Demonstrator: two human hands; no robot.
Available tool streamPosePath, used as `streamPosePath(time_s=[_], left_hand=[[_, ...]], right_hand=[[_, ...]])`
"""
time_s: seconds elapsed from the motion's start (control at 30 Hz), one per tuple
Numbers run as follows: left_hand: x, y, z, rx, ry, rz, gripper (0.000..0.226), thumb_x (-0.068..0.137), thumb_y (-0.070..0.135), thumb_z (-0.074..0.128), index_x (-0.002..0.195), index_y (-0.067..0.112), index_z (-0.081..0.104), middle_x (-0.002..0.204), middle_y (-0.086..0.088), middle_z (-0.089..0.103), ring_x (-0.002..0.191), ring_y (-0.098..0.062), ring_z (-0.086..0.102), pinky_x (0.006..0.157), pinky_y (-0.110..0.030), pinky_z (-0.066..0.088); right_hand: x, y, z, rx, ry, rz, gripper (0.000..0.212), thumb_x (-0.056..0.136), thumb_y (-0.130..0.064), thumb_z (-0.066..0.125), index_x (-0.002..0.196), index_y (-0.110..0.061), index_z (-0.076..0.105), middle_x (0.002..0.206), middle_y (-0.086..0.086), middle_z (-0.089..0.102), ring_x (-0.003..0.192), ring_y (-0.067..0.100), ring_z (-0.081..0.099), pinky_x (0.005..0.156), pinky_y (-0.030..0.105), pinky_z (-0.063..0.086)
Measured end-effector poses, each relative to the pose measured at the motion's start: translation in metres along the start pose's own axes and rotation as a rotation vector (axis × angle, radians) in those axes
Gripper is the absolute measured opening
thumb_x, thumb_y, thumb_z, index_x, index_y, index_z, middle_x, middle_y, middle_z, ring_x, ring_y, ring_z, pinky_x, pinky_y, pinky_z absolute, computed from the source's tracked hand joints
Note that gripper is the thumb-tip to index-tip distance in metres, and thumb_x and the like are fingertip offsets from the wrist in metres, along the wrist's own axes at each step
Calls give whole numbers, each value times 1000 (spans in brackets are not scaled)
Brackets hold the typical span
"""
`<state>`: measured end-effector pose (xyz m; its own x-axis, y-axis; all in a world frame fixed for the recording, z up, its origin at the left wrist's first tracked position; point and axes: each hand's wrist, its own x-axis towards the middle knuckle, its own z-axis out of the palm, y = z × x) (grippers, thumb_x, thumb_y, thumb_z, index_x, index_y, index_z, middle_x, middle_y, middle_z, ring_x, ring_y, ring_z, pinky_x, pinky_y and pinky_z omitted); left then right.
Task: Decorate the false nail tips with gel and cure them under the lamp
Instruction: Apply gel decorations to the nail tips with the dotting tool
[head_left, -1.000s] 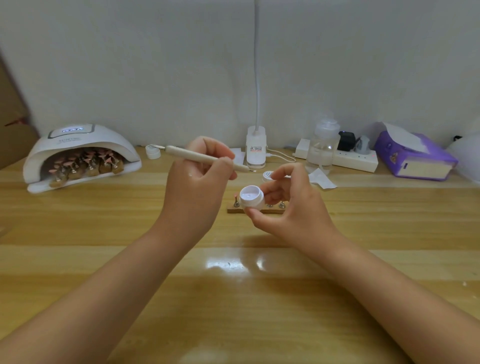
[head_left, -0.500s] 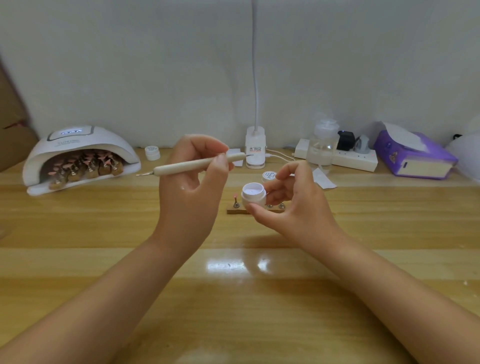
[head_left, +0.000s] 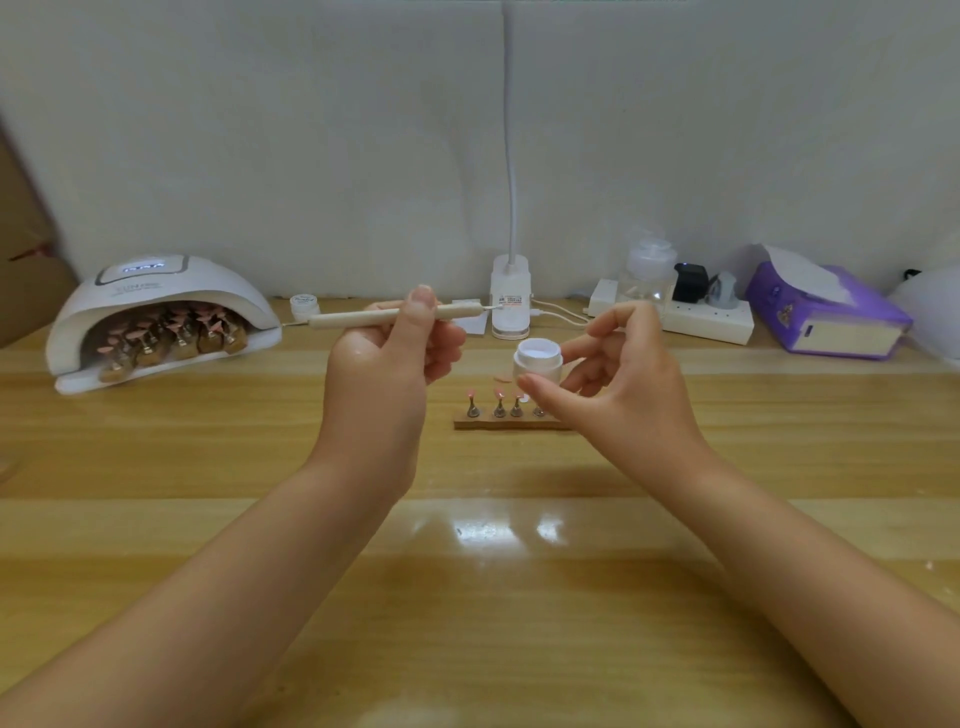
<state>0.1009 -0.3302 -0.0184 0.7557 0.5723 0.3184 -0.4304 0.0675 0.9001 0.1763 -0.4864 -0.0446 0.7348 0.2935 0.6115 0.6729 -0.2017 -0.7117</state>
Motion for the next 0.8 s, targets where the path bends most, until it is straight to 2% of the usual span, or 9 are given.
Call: streamPosePath(time_s=[0.13, 0.23, 0.4, 0.57, 0.7, 0.8], left_hand=[[3, -6, -4, 187, 29, 52, 19, 94, 30, 56, 80, 20, 63, 60, 12, 66, 61, 1, 61, 58, -12, 48], [4, -12, -8, 258, 33, 55, 15, 92, 28, 59, 79, 22, 64, 60, 13, 67, 62, 3, 62, 61, -10, 49], [7, -30, -15, 301, 18, -71, 19, 92, 31, 59, 81, 16, 65, 62, 11, 69, 65, 0, 65, 72, -22, 53], [11, -43, -16, 225, 52, -222, 25, 91, 37, 59, 80, 15, 64, 59, 11, 67, 61, 2, 65, 75, -30, 55], [14, -47, -18, 105, 73, -308, 25, 89, 38, 60, 82, 15, 63, 59, 10, 67, 61, 1, 64, 77, -32, 55], [15, -47, -19, 63, 58, -334, 23, 89, 38, 61, 84, 16, 63, 61, 10, 67, 65, -2, 65, 77, -32, 55]], right_hand=[[11, 10, -16, -74, 81, 47, 54, 67, -38, 83, 90, -33, 34, 83, -9, 61, 60, 3, 60, 57, 17, 49], [13, 29, -27, -207, 94, 151, 55, 69, -42, 80, 99, -24, 38, 86, -12, 58, 70, 7, 59, 64, 27, 50], [9, 61, -34, -315, 50, 337, 54, 73, -40, 76, 105, -24, 36, 85, -22, 50, 88, 10, 53, 75, 30, 43], [8, 73, -33, -375, 20, 401, 54, 73, -43, 75, 106, -27, 35, 83, -22, 54, 92, 9, 51, 74, 28, 37], [7, 77, -36, -361, -7, 444, 54, 75, -40, 74, 111, -26, 37, 93, -13, 64, 91, 8, 53, 74, 26, 37], [7, 76, -37, -386, -23, 451, 57, 77, -34, 71, 123, -19, 40, 109, -8, 64, 105, 14, 53, 81, 27, 38]])
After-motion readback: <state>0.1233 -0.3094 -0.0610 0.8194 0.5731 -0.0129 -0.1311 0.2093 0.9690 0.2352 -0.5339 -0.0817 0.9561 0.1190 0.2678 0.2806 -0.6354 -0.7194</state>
